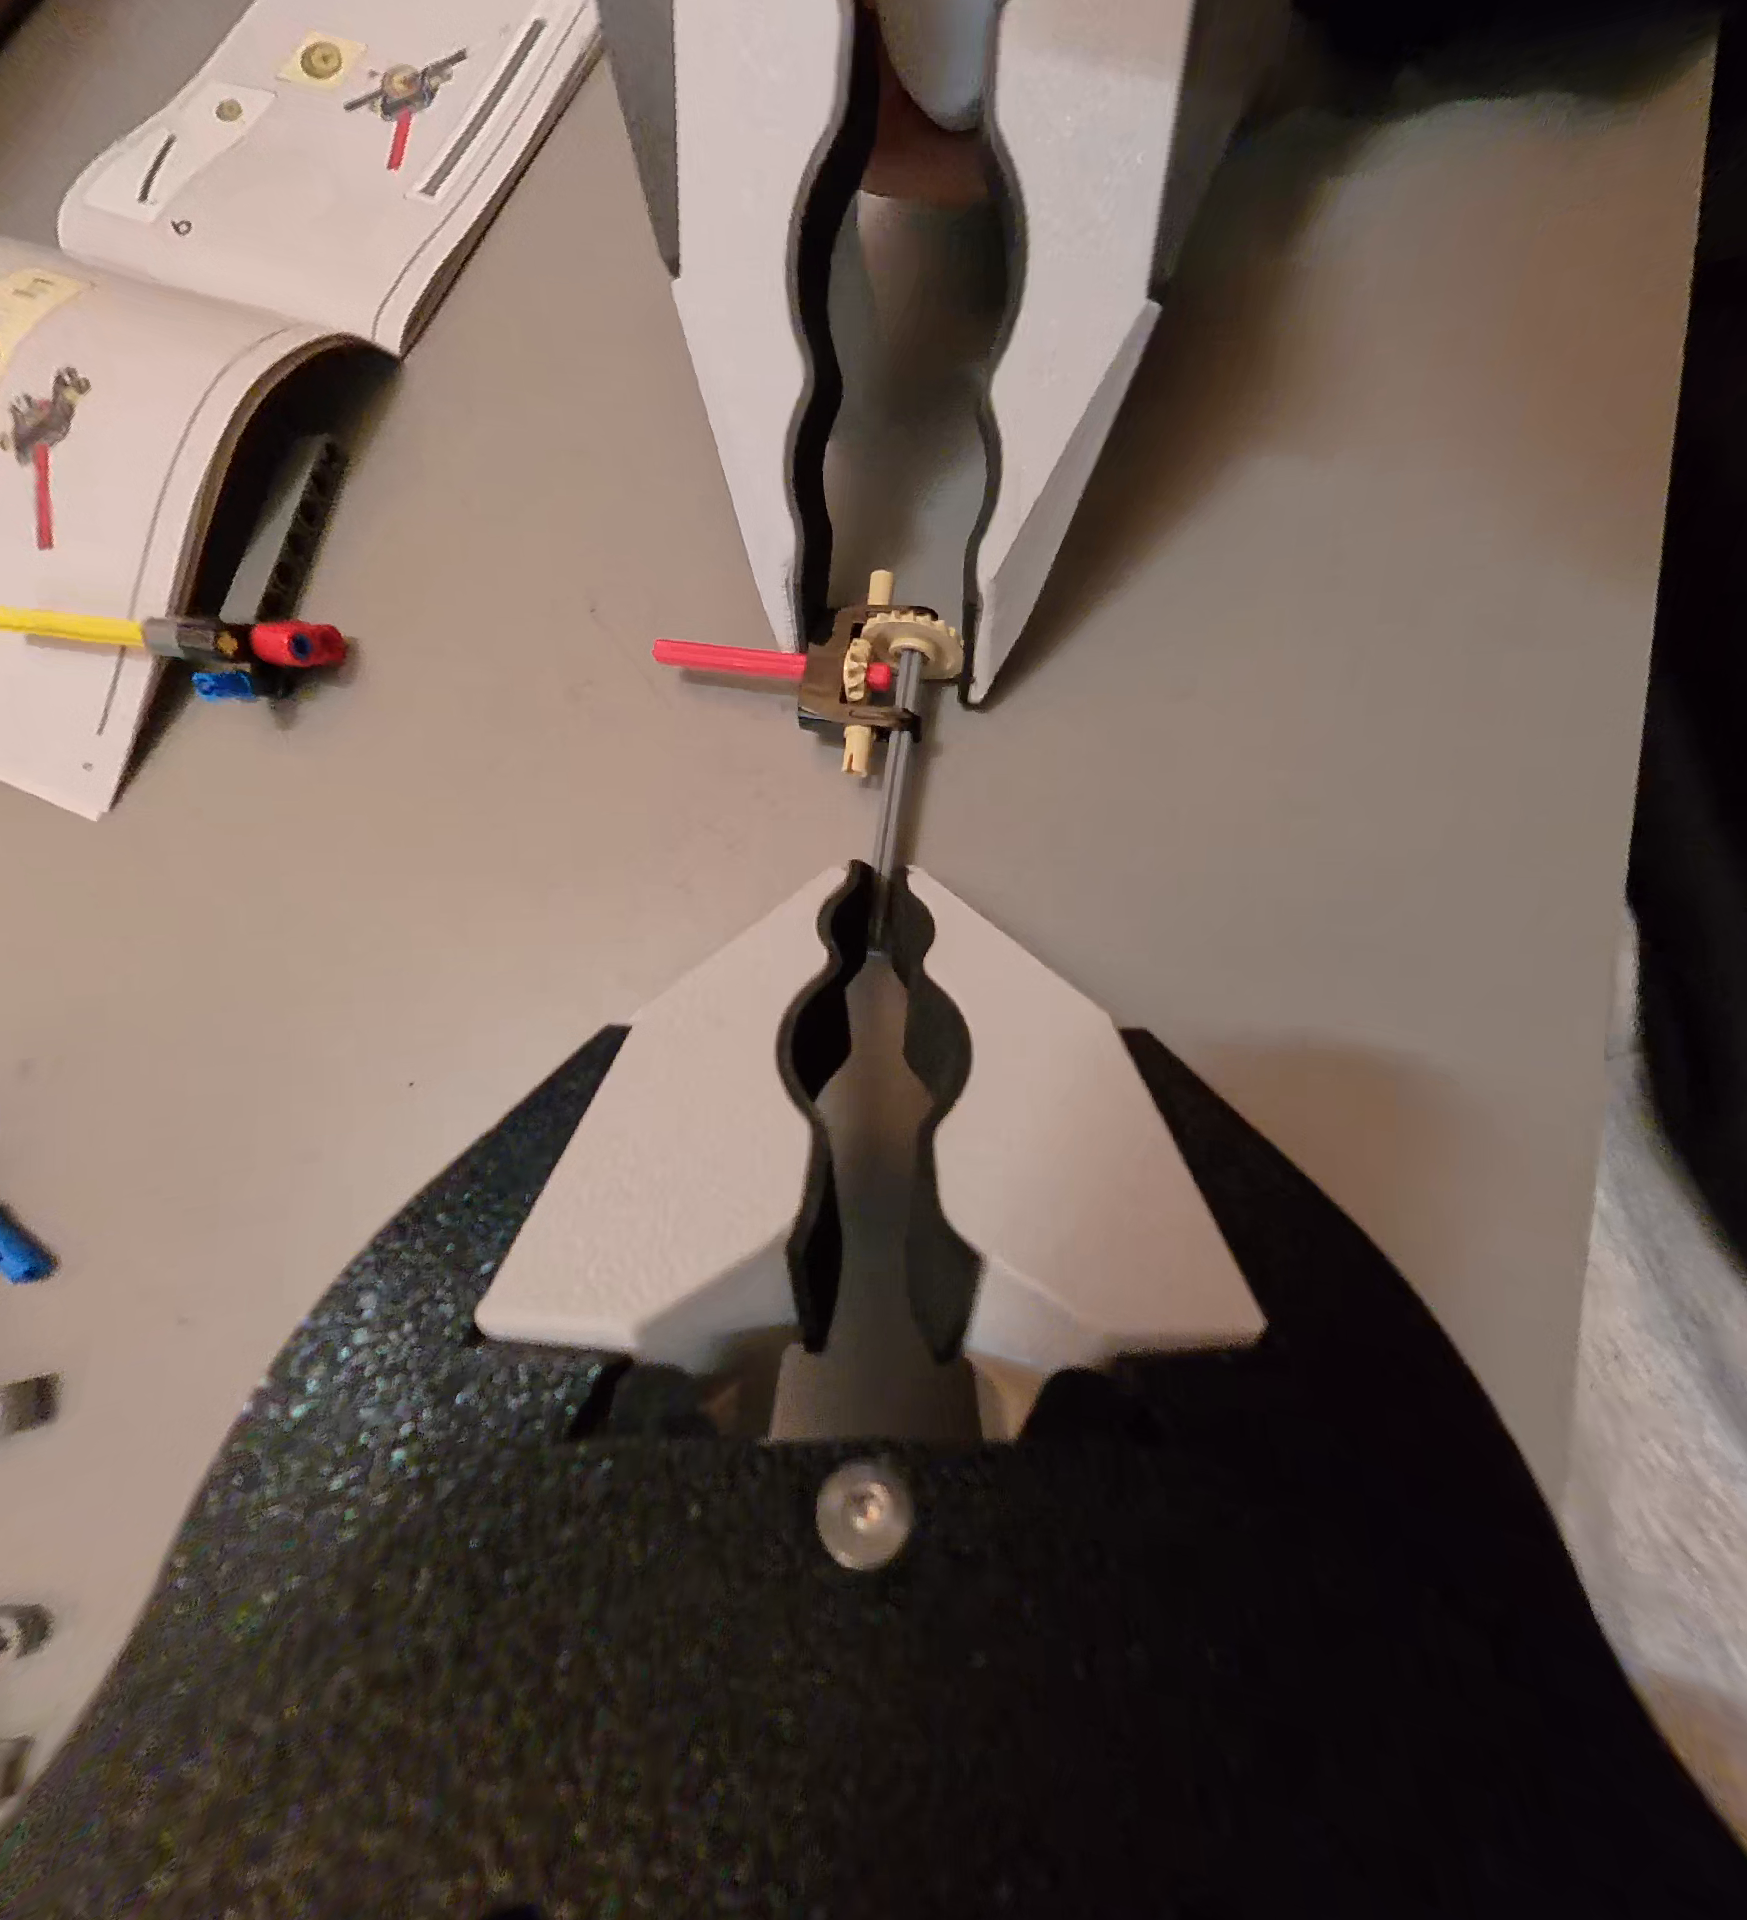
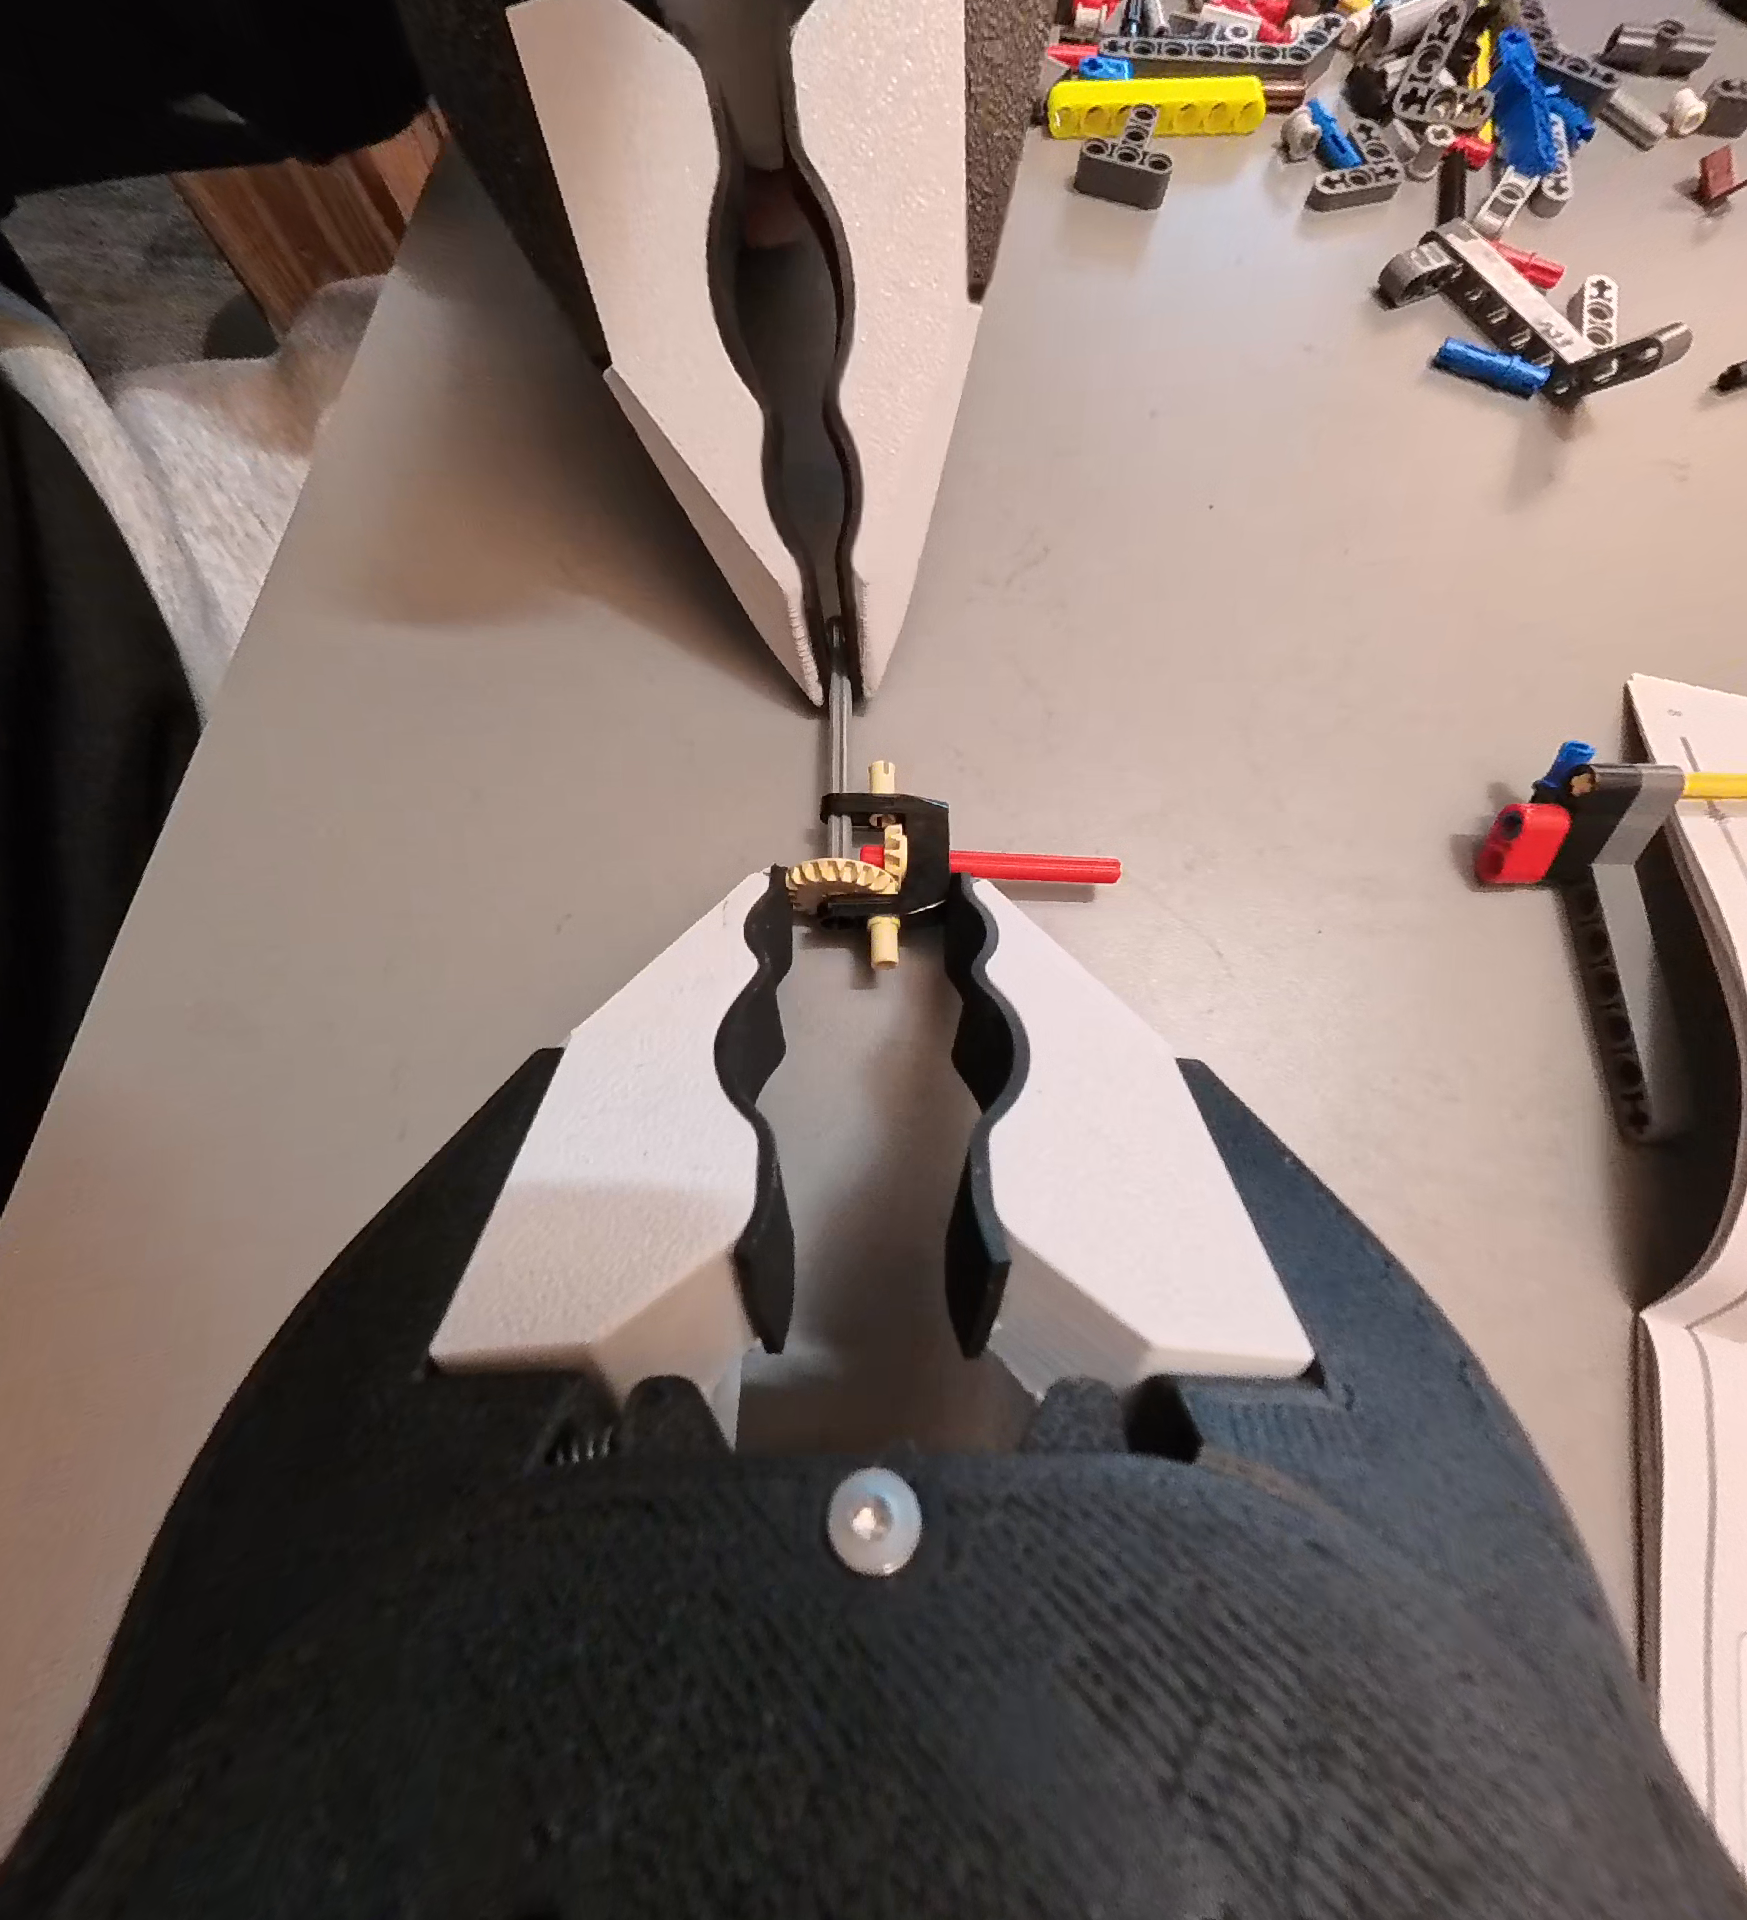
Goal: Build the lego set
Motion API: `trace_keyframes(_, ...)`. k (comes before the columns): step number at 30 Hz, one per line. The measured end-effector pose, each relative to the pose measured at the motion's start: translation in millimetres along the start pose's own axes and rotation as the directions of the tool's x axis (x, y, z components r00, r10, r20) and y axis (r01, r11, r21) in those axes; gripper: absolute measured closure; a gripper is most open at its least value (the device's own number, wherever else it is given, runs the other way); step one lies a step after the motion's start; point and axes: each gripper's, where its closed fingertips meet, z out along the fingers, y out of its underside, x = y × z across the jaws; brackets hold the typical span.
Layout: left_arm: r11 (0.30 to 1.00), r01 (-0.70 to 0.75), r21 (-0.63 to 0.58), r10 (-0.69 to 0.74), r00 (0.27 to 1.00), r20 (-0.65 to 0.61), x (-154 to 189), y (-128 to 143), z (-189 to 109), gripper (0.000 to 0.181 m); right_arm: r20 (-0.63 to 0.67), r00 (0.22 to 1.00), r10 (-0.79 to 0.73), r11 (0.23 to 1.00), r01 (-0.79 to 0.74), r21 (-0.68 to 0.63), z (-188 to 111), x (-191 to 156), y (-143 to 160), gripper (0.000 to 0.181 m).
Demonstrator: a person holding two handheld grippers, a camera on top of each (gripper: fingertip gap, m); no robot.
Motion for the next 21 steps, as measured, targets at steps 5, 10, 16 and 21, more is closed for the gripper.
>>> trace_keyframes(5,0.996,0.093,-0.004,-0.093,0.995,-0.022,1.0,-0.9,1.1,0.180,-0.004,1.000,-0.001,1.000,0.001,-0.001,0.2,0.2,-0.2,0.153)
trace_keyframes(10,0.994,0.111,0.000,-0.111,0.994,-0.020,3.8,0.2,0.5,0.180,0.020,1.000,-0.001,1.000,0.001,0.002,0.3,-1.7,-0.4,0.153)
trace_keyframes(16,0.996,0.086,0.003,-0.086,0.996,-0.023,6.6,0.4,0.4,0.179,0.065,0.998,0.026,1.000,-0.027,0.010,-0.2,-4.3,-1.9,0.151)
trace_keyframes(21,0.999,0.042,0.004,-0.042,0.999,-0.034,8.0,0.3,0.2,0.179,0.126,0.989,0.072,0.996,-0.079,0.048,-5.0,-4.9,-7.2,0.152)
